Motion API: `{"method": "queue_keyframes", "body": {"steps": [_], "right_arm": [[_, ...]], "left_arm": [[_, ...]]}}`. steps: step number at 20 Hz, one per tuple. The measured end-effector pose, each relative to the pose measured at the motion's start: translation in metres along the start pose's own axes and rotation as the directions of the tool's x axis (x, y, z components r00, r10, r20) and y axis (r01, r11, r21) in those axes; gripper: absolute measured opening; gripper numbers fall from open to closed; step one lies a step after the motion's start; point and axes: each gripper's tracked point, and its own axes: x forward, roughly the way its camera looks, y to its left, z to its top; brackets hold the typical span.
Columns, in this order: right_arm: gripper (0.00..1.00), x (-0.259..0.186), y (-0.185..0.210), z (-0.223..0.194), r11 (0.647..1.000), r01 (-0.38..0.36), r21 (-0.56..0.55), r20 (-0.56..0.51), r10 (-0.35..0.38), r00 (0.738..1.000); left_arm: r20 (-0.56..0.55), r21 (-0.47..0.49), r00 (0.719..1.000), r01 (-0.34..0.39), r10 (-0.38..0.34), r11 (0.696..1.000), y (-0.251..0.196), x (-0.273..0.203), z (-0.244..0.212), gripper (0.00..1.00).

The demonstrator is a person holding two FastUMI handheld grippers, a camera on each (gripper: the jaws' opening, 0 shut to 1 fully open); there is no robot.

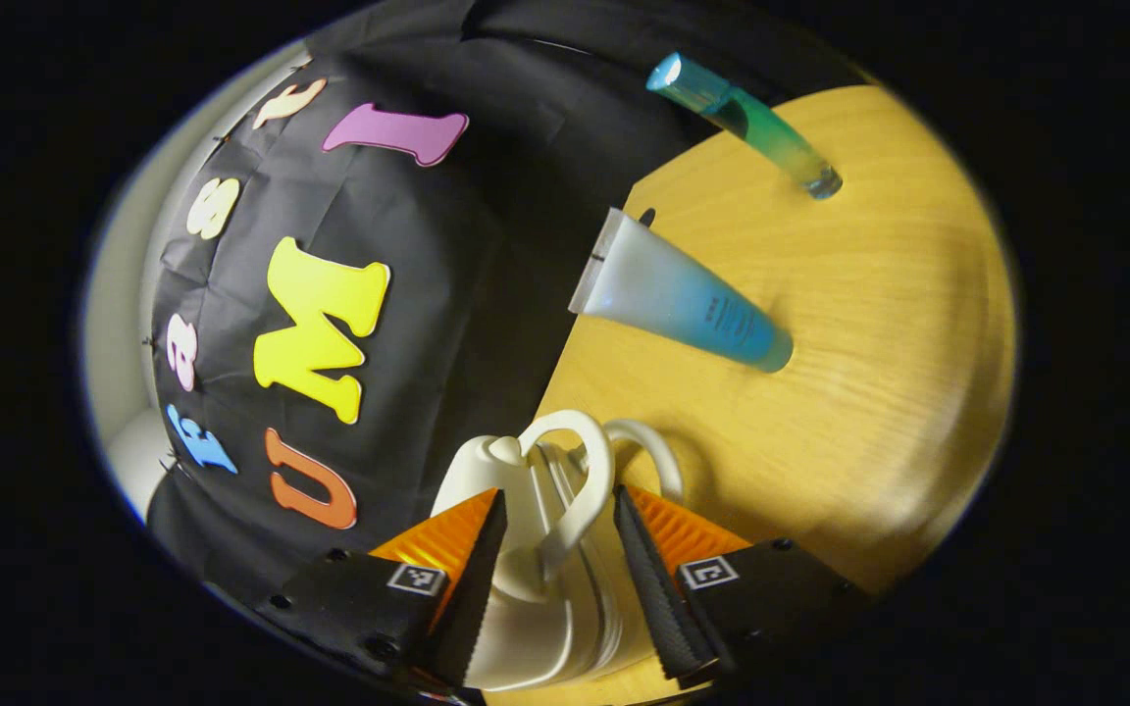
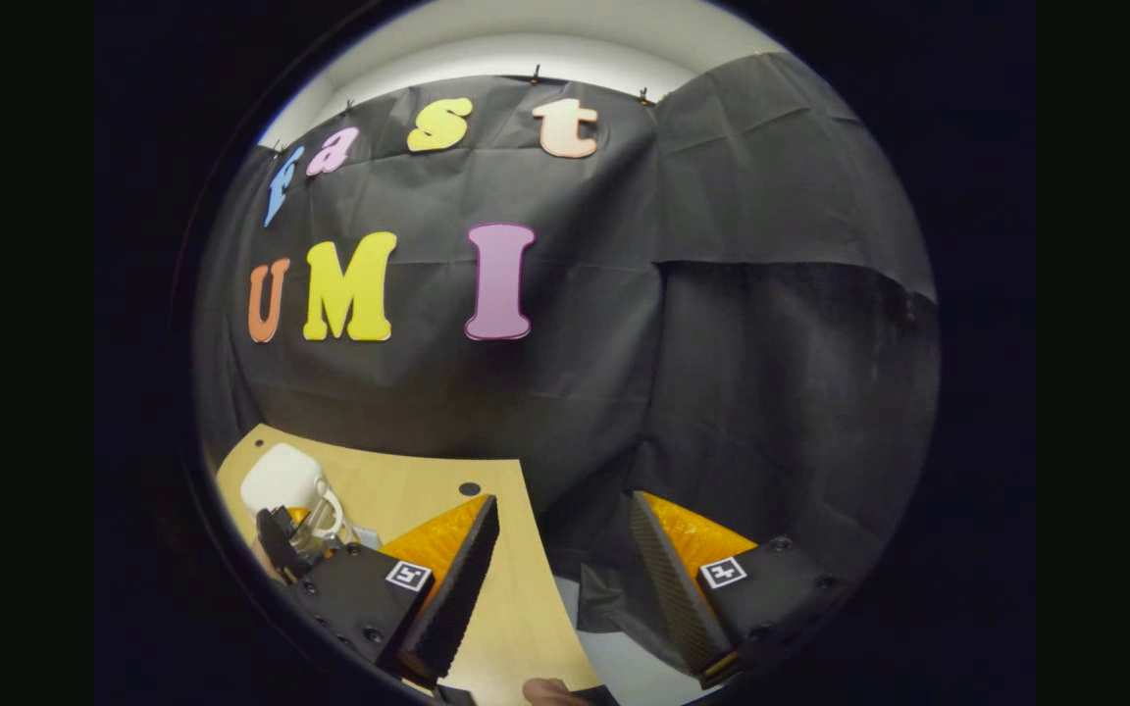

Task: First open the suitcase, pack the skin care products into it, and then close the suitcase.

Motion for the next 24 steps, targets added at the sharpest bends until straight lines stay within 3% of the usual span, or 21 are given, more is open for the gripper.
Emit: {"method": "queue_keyframes", "body": {"steps": [3,4,8,10,16,21,24], "right_arm": [[0.81,-0.004,-0.004,-0.008,1.000,-0.005,0.000,-0.012,0.005,1.000],[0.80,-0.004,-0.004,-0.009,1.000,-0.006,0.005,-0.016,0.006,1.000],[0.81,0.000,0.002,-0.011,1.000,-0.012,0.022,-0.025,0.013,1.000],[0.81,0.002,0.006,-0.009,1.000,-0.012,0.019,-0.019,0.013,1.000],[0.81,0.011,0.042,-0.013,1.000,-0.025,0.015,-0.063,0.026,0.998],[0.81,0.017,0.088,-0.006,0.999,-0.042,0.019,-0.078,0.044,0.996],[0.81,0.018,0.122,0.001,0.999,-0.051,0.015,-0.074,0.051,0.996]], "left_arm": [[-0.026,0.099,1.000,0.014,-0.012,0.995,-0.001,0.012,0.000,0.51],[-0.028,0.114,0.999,0.021,-0.018,0.993,-0.001,0.013,-0.001,0.32],[-0.039,0.136,0.999,0.030,-0.025,0.990,0.009,0.009,0.003,0.15],[-0.048,0.076,0.996,0.073,-0.069,0.994,0.008,0.007,0.000,0.06],[-0.015,-0.161,0.993,0.111,-0.114,0.981,0.063,-0.007,0.010,0.03],[-0.012,-0.345,0.990,0.128,-0.140,0.930,0.134,-0.015,-0.009,0.03],[-0.001,-0.452,0.986,0.148,-0.167,0.879,0.176,-0.016,-0.033,0.03]]}}
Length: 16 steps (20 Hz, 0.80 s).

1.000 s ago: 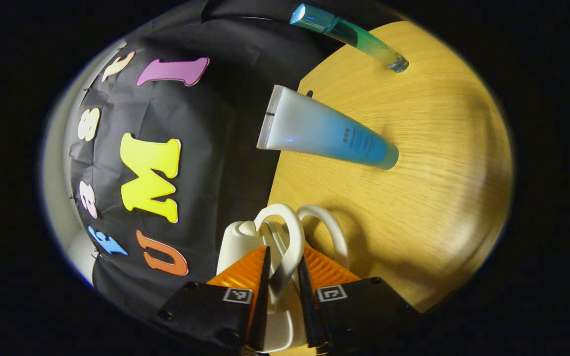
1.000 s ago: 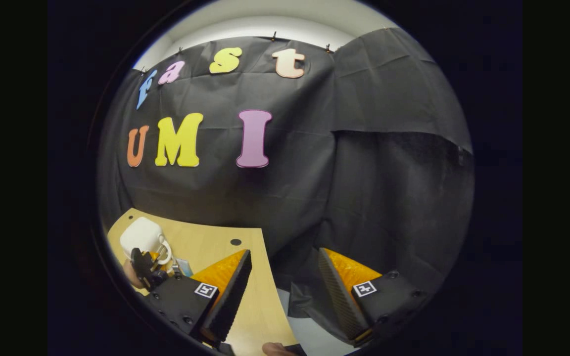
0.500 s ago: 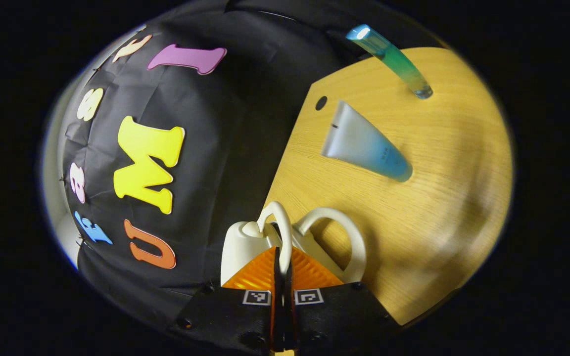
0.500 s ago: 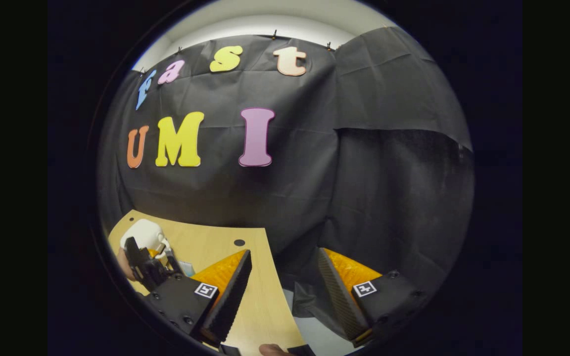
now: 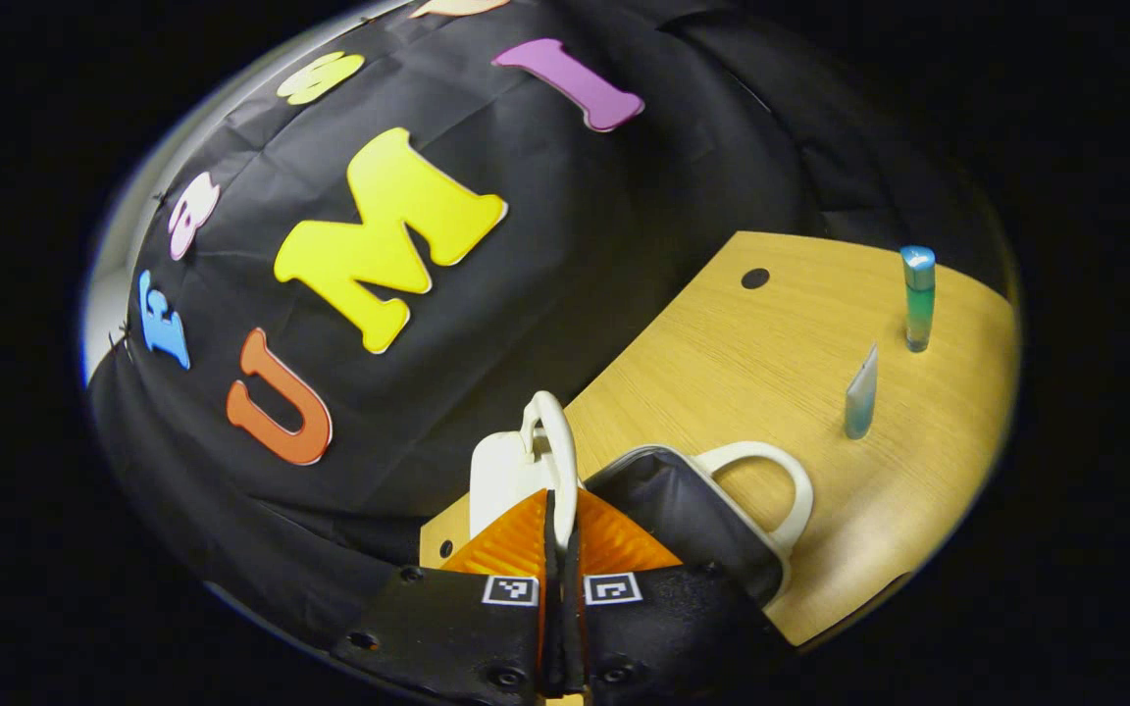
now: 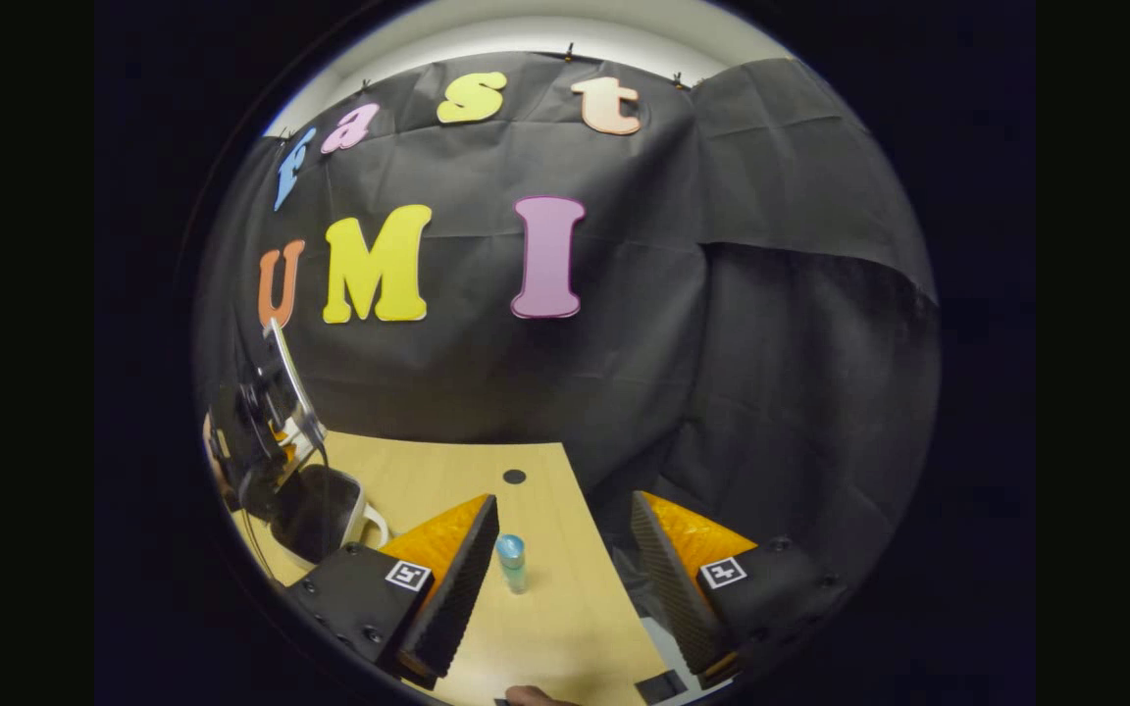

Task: First open the suitcase, pack the skin care products into it, and then close the suitcase.

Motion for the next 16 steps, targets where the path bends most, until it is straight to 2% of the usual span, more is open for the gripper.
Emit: {"method": "queue_keyframes", "body": {"steps": [3,9,13,16], "right_arm": [[0.81,0.001,0.030,0.005,1.000,-0.003,-0.011,0.006,0.003,1.000],[0.81,0.000,0.065,0.005,0.999,0.026,-0.043,0.005,-0.026,1.000],[0.81,0.000,0.075,-0.009,0.997,0.040,-0.073,-0.056,-0.044,0.997],[0.81,0.003,0.077,-0.021,0.995,0.055,-0.081,-0.110,-0.064,0.992]], "left_arm": [[-0.003,-0.047,1.000,-0.023,0.023,0.999,0.054,-0.005,-0.012,0.03],[-0.053,-0.034,0.994,-0.099,0.098,0.994,0.150,0.001,-0.080,0.03],[-0.101,-0.007,0.985,-0.145,0.143,0.989,0.190,0.018,-0.136,0.03],[-0.153,-0.002,0.977,-0.151,0.149,0.989,0.209,0.030,-0.178,0.03]]}}
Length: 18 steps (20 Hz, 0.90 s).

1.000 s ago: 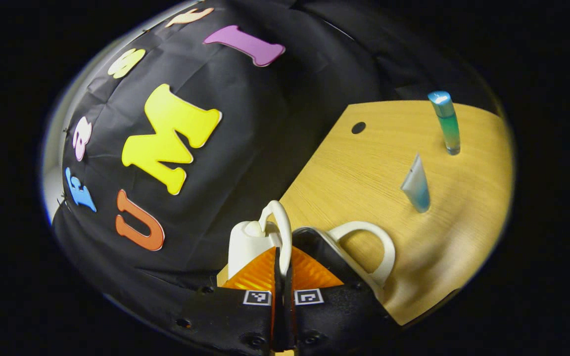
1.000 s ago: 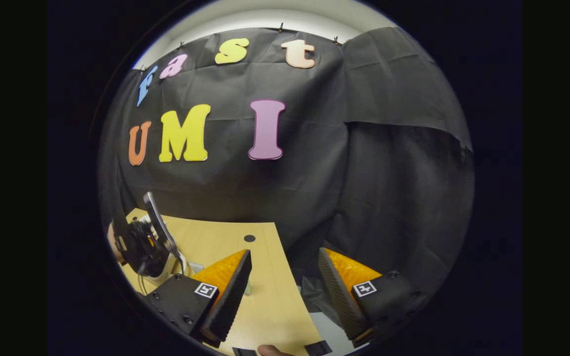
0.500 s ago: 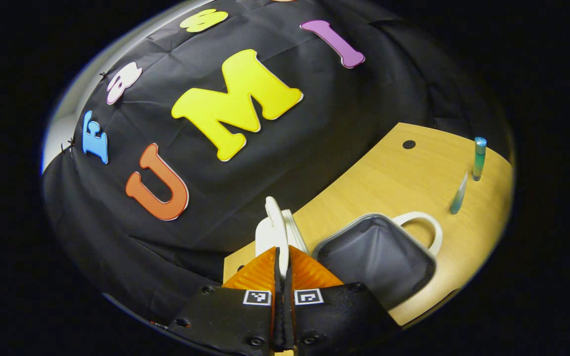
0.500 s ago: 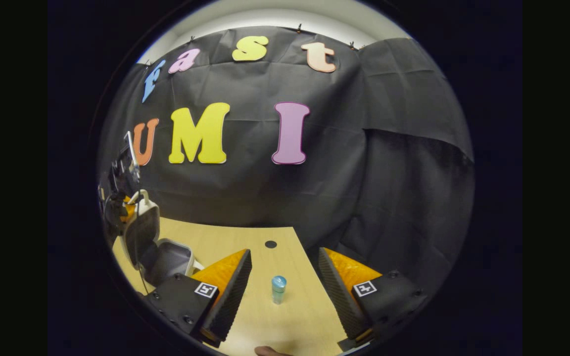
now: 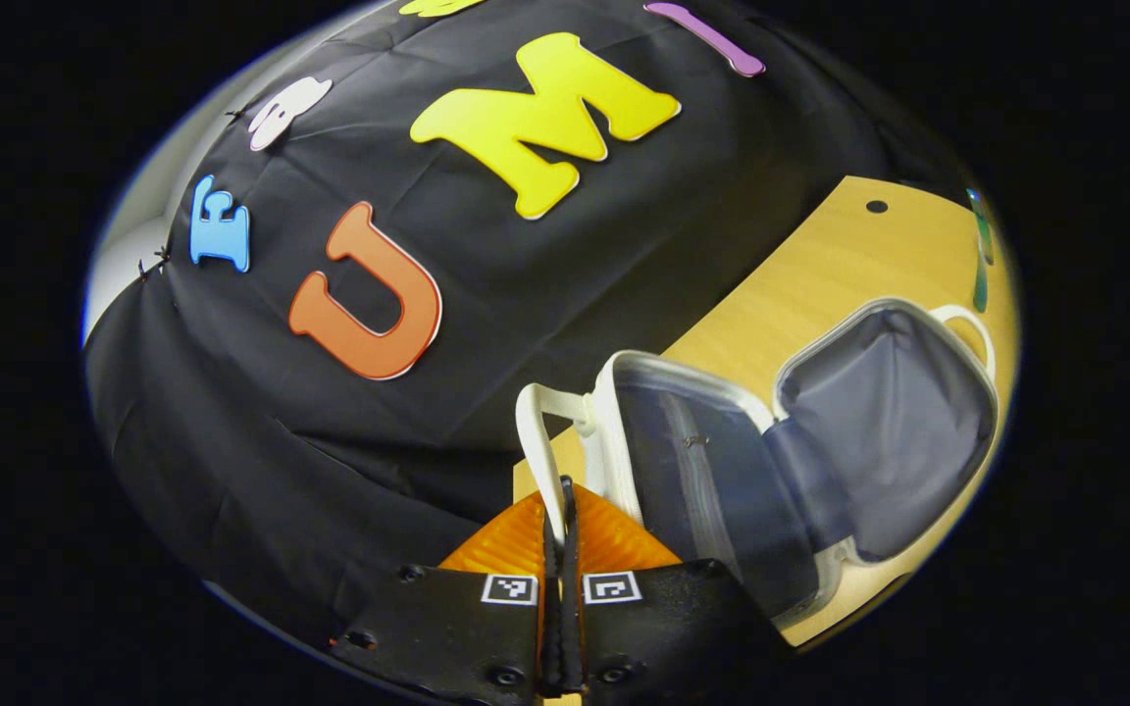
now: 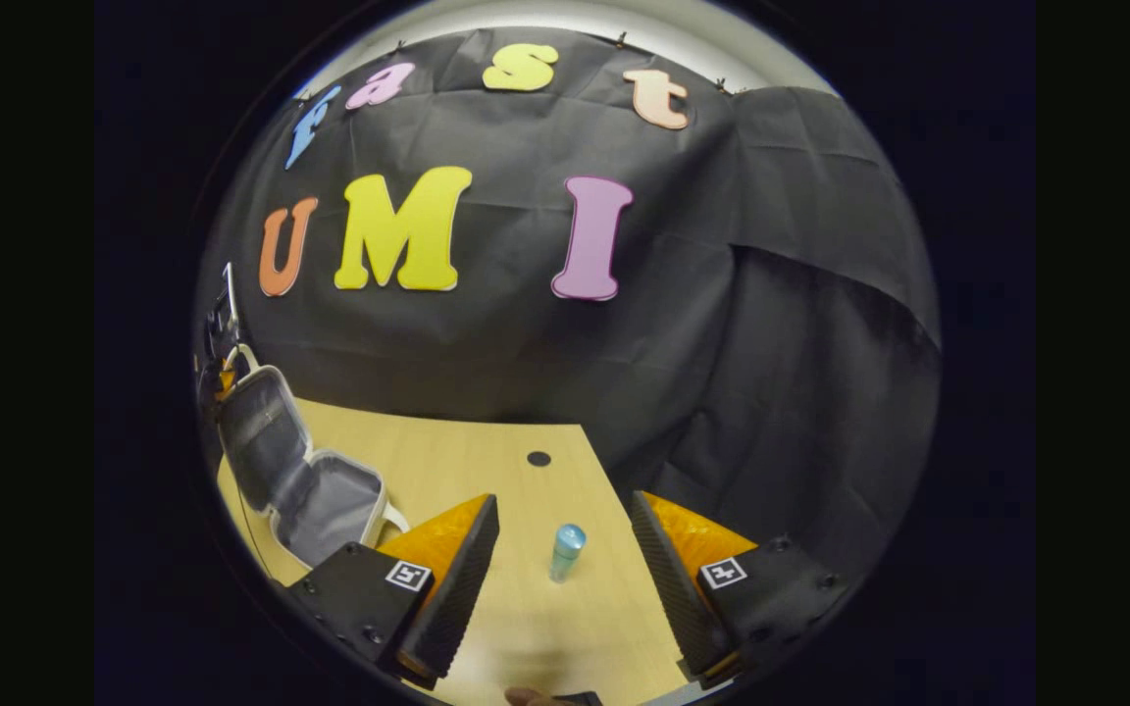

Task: First open the suitcase, pack the skin care products into it, and then close the suitcase.

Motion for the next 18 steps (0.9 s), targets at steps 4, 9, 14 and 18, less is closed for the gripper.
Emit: {"method": "queue_keyframes", "body": {"steps": [4,9,14,18], "right_arm": [[0.81,-0.001,0.004,-0.001,0.999,0.013,-0.031,-0.013,-0.013,1.000],[0.81,-0.004,0.012,-0.008,0.997,0.007,-0.072,-0.022,-0.009,1.000],[0.80,-0.010,0.013,-0.020,0.996,0.013,-0.083,-0.038,-0.016,0.999],[0.80,-0.015,0.009,-0.022,0.996,0.031,-0.085,-0.037,-0.034,0.999]], "left_arm": [[-0.101,-0.023,0.995,-0.010,0.008,1.000,0.003,0.020,-0.052,0.03],[-0.194,-0.095,0.980,0.015,-0.033,0.995,-0.007,0.042,-0.110,0.03],[-0.304,-0.214,0.938,0.104,-0.168,0.971,-0.043,0.054,-0.171,0.04],[-0.302,-0.294,0.918,0.168,-0.258,0.941,-0.064,0.069,-0.197,0.05]]}}
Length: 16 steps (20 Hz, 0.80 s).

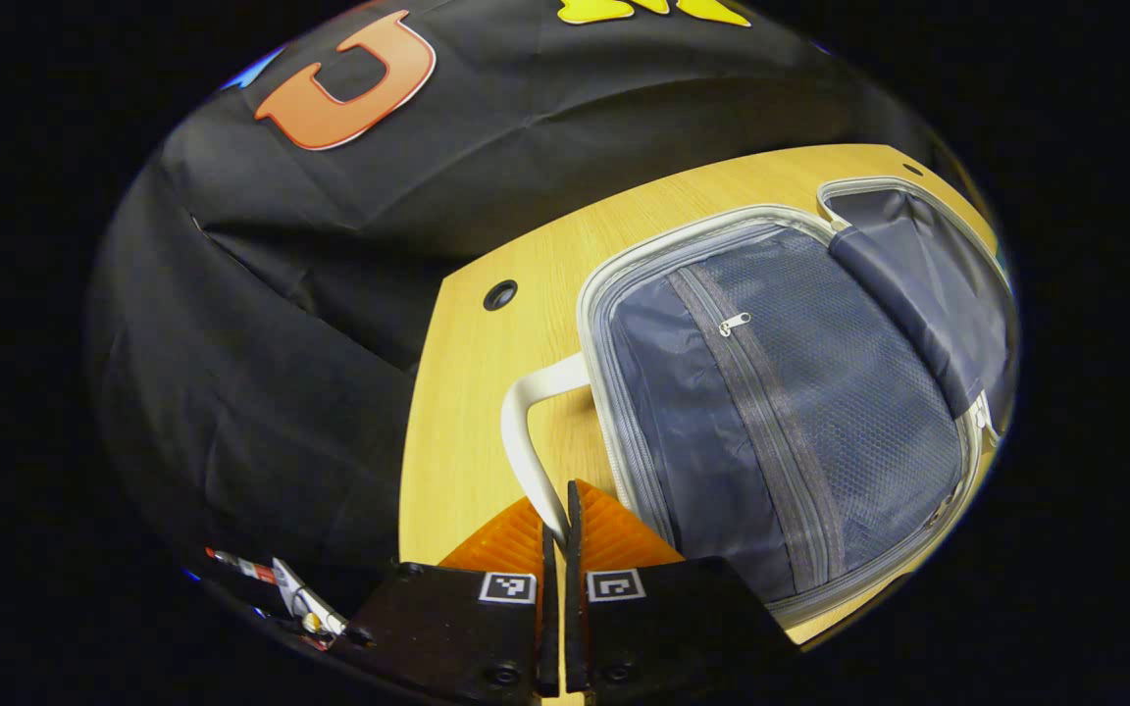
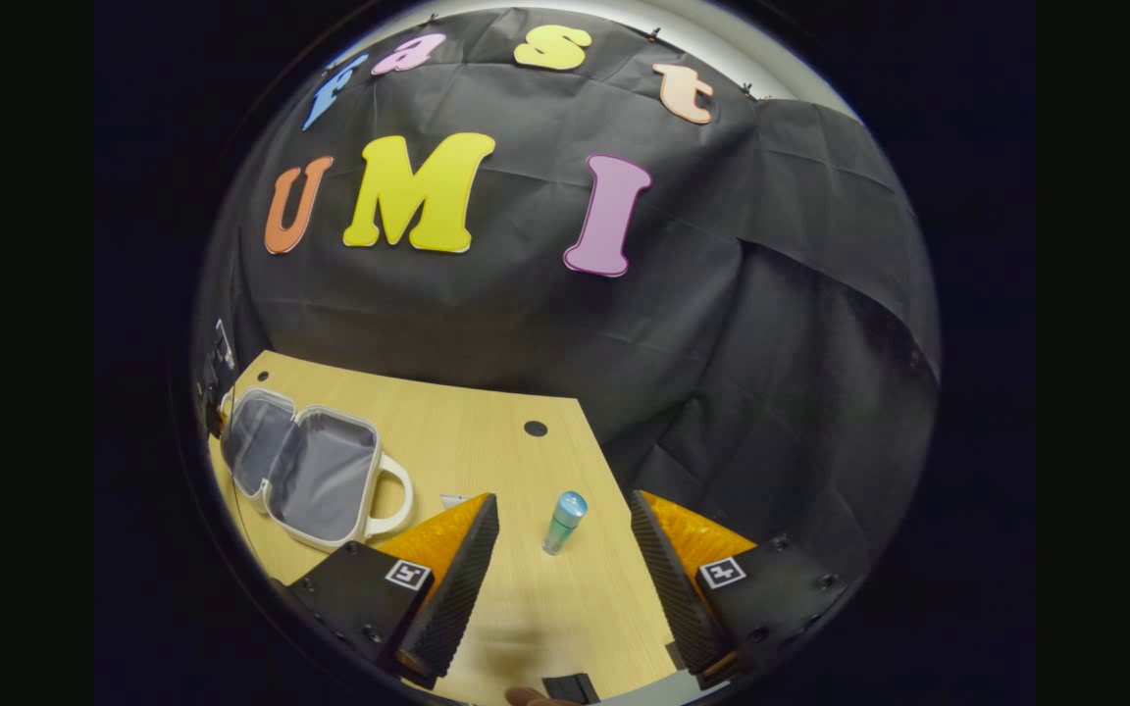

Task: First open the suitcase, pack the skin care products into it, and then close the suitcase.

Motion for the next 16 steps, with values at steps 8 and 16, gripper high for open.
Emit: {"method": "queue_keyframes", "body": {"steps": [8,16], "right_arm": [[0.80,0.012,-0.002,-0.012,1.000,-0.027,-0.016,-0.026,0.026,0.999],[0.81,0.042,-0.020,-0.020,0.994,-0.105,-0.006,-0.031,0.105,0.994]], "left_arm": [[0.024,-0.091,1.000,0.008,-0.006,0.996,0.015,0.004,-0.014,0.34],[0.176,-0.155,0.984,-0.001,0.029,0.988,-0.022,-0.090,0.040,0.98]]}}
